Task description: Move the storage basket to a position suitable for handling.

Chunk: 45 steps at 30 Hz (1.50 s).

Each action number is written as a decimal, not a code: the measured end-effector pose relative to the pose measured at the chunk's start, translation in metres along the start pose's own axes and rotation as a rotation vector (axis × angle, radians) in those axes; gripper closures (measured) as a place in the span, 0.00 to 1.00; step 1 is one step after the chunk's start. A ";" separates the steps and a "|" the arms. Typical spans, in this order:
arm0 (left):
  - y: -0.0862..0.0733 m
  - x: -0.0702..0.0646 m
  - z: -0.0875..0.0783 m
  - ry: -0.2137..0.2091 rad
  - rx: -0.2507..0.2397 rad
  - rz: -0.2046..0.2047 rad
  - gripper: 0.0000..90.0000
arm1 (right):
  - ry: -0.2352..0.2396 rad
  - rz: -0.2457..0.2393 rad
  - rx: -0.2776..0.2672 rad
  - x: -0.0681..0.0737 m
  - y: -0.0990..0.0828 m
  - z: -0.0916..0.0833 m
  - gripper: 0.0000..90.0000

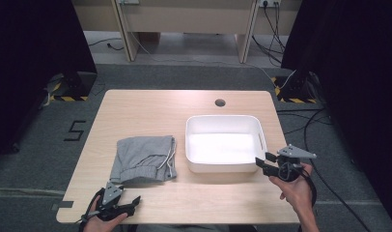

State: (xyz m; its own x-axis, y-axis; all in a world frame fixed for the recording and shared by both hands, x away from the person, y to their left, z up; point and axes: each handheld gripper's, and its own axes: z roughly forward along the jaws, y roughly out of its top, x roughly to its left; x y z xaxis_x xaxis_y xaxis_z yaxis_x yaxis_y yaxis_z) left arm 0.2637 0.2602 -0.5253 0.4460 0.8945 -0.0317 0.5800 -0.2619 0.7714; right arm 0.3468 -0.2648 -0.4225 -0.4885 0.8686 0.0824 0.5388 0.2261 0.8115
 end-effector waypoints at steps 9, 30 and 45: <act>0.001 0.000 -0.001 -0.002 0.006 0.001 0.27 | 0.062 0.005 0.005 0.026 -0.026 -0.008 0.55; 0.001 0.001 -0.001 -0.001 0.006 0.001 0.29 | 0.192 -0.079 0.051 0.081 -0.045 0.034 0.51; 0.001 0.001 -0.001 -0.005 0.011 0.004 0.29 | 0.252 -0.124 0.062 0.114 -0.040 0.057 0.48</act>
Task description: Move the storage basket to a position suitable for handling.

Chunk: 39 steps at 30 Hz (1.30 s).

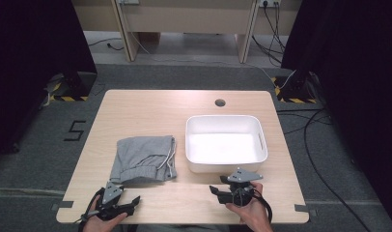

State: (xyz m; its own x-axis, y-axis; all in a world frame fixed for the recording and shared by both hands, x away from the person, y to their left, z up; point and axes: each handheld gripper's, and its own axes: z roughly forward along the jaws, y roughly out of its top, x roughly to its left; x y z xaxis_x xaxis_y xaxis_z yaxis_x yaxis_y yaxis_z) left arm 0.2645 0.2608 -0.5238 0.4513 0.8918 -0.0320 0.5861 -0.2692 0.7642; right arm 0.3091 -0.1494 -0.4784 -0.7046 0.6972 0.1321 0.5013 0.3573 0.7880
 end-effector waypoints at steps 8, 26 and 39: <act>0.000 0.000 0.000 -0.001 -0.001 0.001 0.29 | 0.025 -0.027 0.007 0.012 0.006 0.017 0.47; -0.001 0.000 -0.001 -0.003 -0.002 0.002 0.29 | 0.100 -0.075 0.016 0.040 0.025 0.045 0.48; -0.002 0.005 -0.005 0.005 0.010 -0.007 0.29 | 0.130 -0.100 0.020 0.053 0.038 0.061 0.48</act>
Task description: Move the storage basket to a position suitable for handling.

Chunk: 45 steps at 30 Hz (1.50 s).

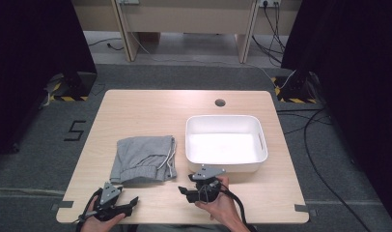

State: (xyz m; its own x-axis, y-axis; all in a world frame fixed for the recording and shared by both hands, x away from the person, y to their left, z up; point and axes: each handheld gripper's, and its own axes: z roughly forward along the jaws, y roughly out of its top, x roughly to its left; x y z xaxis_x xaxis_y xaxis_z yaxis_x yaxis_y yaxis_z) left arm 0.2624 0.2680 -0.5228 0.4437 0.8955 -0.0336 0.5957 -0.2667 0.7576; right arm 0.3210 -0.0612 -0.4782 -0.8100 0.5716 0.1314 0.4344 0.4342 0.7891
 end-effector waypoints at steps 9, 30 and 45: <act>-0.004 0.010 -0.007 0.024 0.011 -0.021 0.29 | 0.017 -0.003 -0.004 0.004 0.010 0.011 0.48; 0.000 0.040 -0.019 0.081 -0.007 -0.080 0.31 | 0.013 -0.004 -0.004 0.010 0.026 0.034 0.44; 0.024 0.070 -0.020 0.071 -0.086 -0.167 0.27 | -0.018 0.022 -0.017 0.004 0.034 0.045 0.41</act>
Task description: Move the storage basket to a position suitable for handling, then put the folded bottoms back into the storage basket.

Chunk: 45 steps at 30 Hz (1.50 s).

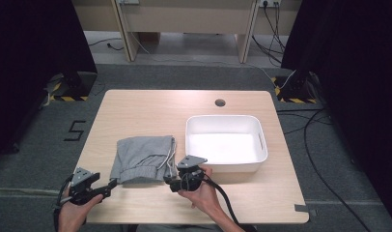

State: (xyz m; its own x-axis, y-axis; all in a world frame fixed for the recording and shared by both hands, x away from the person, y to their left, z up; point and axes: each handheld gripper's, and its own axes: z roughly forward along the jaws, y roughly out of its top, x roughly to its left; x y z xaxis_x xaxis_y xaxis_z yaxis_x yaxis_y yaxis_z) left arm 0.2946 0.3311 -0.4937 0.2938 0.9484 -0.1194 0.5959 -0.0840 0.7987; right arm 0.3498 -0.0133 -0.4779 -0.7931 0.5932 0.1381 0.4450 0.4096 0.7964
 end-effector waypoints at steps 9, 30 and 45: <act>0.022 0.002 0.015 0.002 -0.020 -0.012 0.26 | 0.001 0.005 -0.003 0.002 0.003 0.007 0.41; 0.026 -0.008 0.069 0.015 0.062 0.025 0.29 | -0.035 -0.008 0.017 0.007 0.005 0.028 0.41; 0.008 -0.016 0.049 -0.065 0.107 0.048 0.36 | -0.005 0.012 -0.026 0.013 0.007 0.022 0.41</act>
State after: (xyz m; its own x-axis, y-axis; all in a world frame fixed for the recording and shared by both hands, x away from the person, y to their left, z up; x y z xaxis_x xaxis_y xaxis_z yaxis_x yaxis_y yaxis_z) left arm 0.3315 0.2999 -0.5142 0.3694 0.9211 -0.1234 0.6551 -0.1639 0.7376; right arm 0.3519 0.0131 -0.4835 -0.7857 0.6014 0.1451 0.4435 0.3840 0.8098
